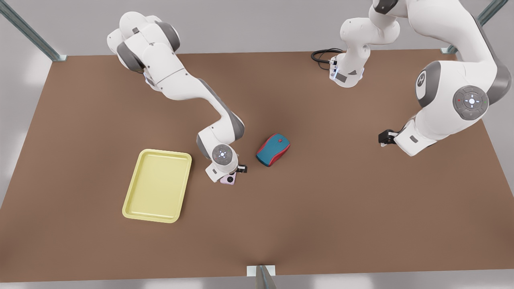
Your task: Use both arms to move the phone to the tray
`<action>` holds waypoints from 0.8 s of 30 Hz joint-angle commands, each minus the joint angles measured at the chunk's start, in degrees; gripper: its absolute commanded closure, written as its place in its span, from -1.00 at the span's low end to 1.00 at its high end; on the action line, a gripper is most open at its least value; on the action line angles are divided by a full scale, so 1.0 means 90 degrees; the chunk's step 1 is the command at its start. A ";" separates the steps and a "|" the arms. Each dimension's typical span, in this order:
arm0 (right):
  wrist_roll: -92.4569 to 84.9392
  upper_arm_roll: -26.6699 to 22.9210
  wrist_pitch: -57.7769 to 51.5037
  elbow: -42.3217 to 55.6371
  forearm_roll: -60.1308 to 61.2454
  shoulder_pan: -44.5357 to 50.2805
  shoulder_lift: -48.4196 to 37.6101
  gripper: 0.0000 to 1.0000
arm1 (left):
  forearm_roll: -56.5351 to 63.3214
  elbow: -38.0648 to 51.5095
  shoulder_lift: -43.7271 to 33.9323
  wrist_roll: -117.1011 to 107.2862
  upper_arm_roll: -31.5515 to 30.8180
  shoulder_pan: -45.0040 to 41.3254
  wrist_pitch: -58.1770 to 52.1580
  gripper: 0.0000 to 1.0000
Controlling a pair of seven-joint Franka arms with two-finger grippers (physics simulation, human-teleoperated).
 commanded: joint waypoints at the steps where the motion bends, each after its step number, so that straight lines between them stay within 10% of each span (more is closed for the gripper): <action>1: 0.2245 0.0001 0.0453 -0.0020 -0.0039 -0.0007 0.0016 -1.00 | -0.0003 0.0003 0.0034 0.1204 0.0000 0.0000 -0.0028 -1.00; 24: 0.0604 -0.0009 0.1166 -0.0724 -0.0244 -0.0036 0.0191 -1.00 | -0.0022 0.0062 0.0307 0.1106 0.0000 0.0000 0.0138 -1.00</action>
